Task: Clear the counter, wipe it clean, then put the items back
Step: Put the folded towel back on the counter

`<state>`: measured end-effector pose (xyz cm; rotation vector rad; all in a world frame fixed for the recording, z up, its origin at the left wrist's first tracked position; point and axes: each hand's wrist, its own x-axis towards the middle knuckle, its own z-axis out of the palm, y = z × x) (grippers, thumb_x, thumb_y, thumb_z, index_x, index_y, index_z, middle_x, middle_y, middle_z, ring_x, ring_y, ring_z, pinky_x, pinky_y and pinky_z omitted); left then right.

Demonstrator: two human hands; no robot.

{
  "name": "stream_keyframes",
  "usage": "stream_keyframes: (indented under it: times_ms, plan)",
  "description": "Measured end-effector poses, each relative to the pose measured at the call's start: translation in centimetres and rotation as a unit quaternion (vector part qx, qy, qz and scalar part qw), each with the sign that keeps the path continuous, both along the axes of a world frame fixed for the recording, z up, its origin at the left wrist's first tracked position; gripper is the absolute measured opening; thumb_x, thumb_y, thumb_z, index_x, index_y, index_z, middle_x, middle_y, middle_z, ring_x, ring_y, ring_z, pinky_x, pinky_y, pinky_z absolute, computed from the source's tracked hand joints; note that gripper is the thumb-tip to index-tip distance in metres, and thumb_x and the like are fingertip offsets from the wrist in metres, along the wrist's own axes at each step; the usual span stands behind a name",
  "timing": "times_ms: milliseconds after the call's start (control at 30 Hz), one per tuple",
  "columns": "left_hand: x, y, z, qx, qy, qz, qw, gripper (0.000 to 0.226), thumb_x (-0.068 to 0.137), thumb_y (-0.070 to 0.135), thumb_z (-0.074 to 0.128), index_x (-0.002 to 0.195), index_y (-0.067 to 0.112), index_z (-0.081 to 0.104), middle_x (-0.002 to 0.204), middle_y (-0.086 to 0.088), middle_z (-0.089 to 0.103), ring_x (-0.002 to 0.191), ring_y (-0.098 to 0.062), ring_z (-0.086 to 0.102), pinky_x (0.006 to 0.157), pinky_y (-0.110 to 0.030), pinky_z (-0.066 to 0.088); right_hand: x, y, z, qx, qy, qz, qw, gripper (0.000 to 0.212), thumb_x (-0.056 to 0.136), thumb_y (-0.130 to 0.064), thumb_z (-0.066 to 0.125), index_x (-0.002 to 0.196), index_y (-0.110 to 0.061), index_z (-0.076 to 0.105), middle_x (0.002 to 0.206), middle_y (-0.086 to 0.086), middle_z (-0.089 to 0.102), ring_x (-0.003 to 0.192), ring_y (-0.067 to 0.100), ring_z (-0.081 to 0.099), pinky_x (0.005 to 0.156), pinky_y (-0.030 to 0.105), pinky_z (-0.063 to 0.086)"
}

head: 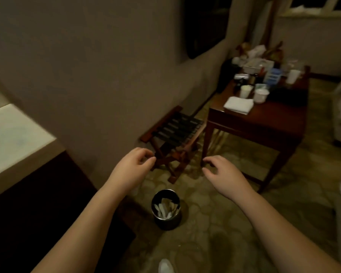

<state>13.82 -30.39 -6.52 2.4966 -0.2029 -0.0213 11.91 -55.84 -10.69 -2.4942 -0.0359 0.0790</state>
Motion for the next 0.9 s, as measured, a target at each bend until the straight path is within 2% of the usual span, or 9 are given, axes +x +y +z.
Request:
stream_keyframes:
  times_ms: [133, 233, 333, 467, 533, 600, 700, 833, 900]
  plan:
    - [5.5, -5.6, -2.2, 0.007, 0.019, -0.071, 0.997, 0.018, 0.096, 0.038, 0.051, 0.111, 0.031, 0.061, 0.107, 0.014, 0.055, 0.087, 0.001, 0.055, 0.067, -0.015, 0.043, 1.5, -4.9, -2.5, 0.001, 0.015, -0.077, 0.997, 0.042, 0.096, -0.04, 0.05, 0.136, -0.027, 0.049, 0.138, -0.01, 0.045, 0.122, 0.008, 0.047, 0.09, 0.018, 0.038]
    - [10.5, -9.4, -3.8, 0.022, 0.045, -0.107, 0.993, 0.025, 0.098, 0.038, 0.049, 0.116, 0.026, 0.06, 0.112, 0.01, 0.054, 0.084, -0.001, 0.057, 0.067, -0.018, 0.047, 3.9, -7.9, -4.1, -0.007, 0.036, -0.125, 0.991, 0.042, 0.096, -0.038, 0.05, 0.136, -0.027, 0.048, 0.138, -0.009, 0.045, 0.121, 0.009, 0.048, 0.096, 0.023, 0.041]
    - [16.3, -12.7, -5.2, 0.018, 0.066, -0.124, 0.99, 0.027, 0.097, 0.04, 0.049, 0.118, 0.025, 0.06, 0.11, 0.012, 0.053, 0.08, -0.003, 0.06, 0.061, -0.019, 0.048, 7.4, -10.7, -5.3, -0.017, 0.06, -0.166, 0.984, 0.044, 0.096, -0.036, 0.051, 0.138, -0.025, 0.046, 0.139, -0.007, 0.044, 0.119, 0.011, 0.05, 0.098, 0.026, 0.043]
    - [23.2, -16.6, -6.2, -0.002, 0.11, -0.147, 0.983, 0.026, 0.097, 0.037, 0.05, 0.117, 0.025, 0.06, 0.107, 0.008, 0.057, 0.082, -0.007, 0.063, 0.067, -0.027, 0.054, 13.1, -14.0, -5.7, -0.037, 0.077, -0.195, 0.977, 0.047, 0.096, -0.035, 0.051, 0.141, -0.021, 0.044, 0.141, -0.004, 0.043, 0.121, 0.013, 0.049, 0.098, 0.024, 0.04]
    - [26.5, -18.0, -6.6, -0.015, 0.138, -0.159, 0.977, 0.026, 0.096, 0.037, 0.051, 0.117, 0.025, 0.06, 0.106, 0.008, 0.058, 0.085, -0.007, 0.063, 0.068, -0.027, 0.055, 16.0, -15.3, -5.6, -0.038, 0.08, -0.204, 0.975, 0.048, 0.097, -0.034, 0.051, 0.142, -0.021, 0.042, 0.143, -0.003, 0.041, 0.125, 0.013, 0.046, 0.102, 0.025, 0.038]
    - [29.8, -19.4, -6.8, -0.016, 0.148, -0.165, 0.975, 0.025, 0.096, 0.036, 0.052, 0.117, 0.027, 0.061, 0.101, 0.01, 0.06, 0.083, -0.006, 0.063, 0.062, -0.024, 0.051, 18.6, -16.4, -5.5, -0.027, 0.08, -0.217, 0.973, 0.048, 0.097, -0.034, 0.05, 0.142, -0.021, 0.041, 0.144, -0.004, 0.04, 0.126, 0.013, 0.045, 0.102, 0.025, 0.037]
    - [33.9, -21.4, -7.0, -0.019, 0.169, -0.163, 0.972, 0.02, 0.096, 0.035, 0.051, 0.112, 0.029, 0.061, 0.093, 0.01, 0.062, 0.08, -0.006, 0.062, 0.056, -0.023, 0.044, 21.7, -18.3, -5.6, -0.016, 0.081, -0.235, 0.968, 0.049, 0.097, -0.034, 0.05, 0.143, -0.02, 0.04, 0.146, -0.003, 0.038, 0.129, 0.015, 0.043, 0.104, 0.027, 0.037]
    - [38.1, -24.3, -7.3, -0.028, 0.193, -0.163, 0.967, 0.009, 0.096, 0.033, 0.051, 0.091, 0.033, 0.058, 0.088, 0.005, 0.067, 0.077, -0.01, 0.065, 0.061, -0.026, 0.051, 25.6, -21.2, -6.1, -0.012, 0.087, -0.258, 0.962, 0.05, 0.097, -0.034, 0.049, 0.143, -0.018, 0.039, 0.147, 0.0, 0.037, 0.126, 0.017, 0.046, 0.103, 0.029, 0.039]
    - [40.0, -26.0, -7.6, -0.026, 0.19, -0.166, 0.967, 0.009, 0.097, 0.032, 0.05, 0.092, 0.031, 0.058, 0.085, 0.004, 0.066, 0.071, -0.01, 0.064, 0.056, -0.024, 0.047, 27.7, -22.8, -6.6, -0.003, 0.101, -0.267, 0.959, 0.049, 0.098, -0.035, 0.049, 0.143, -0.018, 0.039, 0.146, 0.001, 0.038, 0.125, 0.019, 0.047, 0.103, 0.031, 0.041]
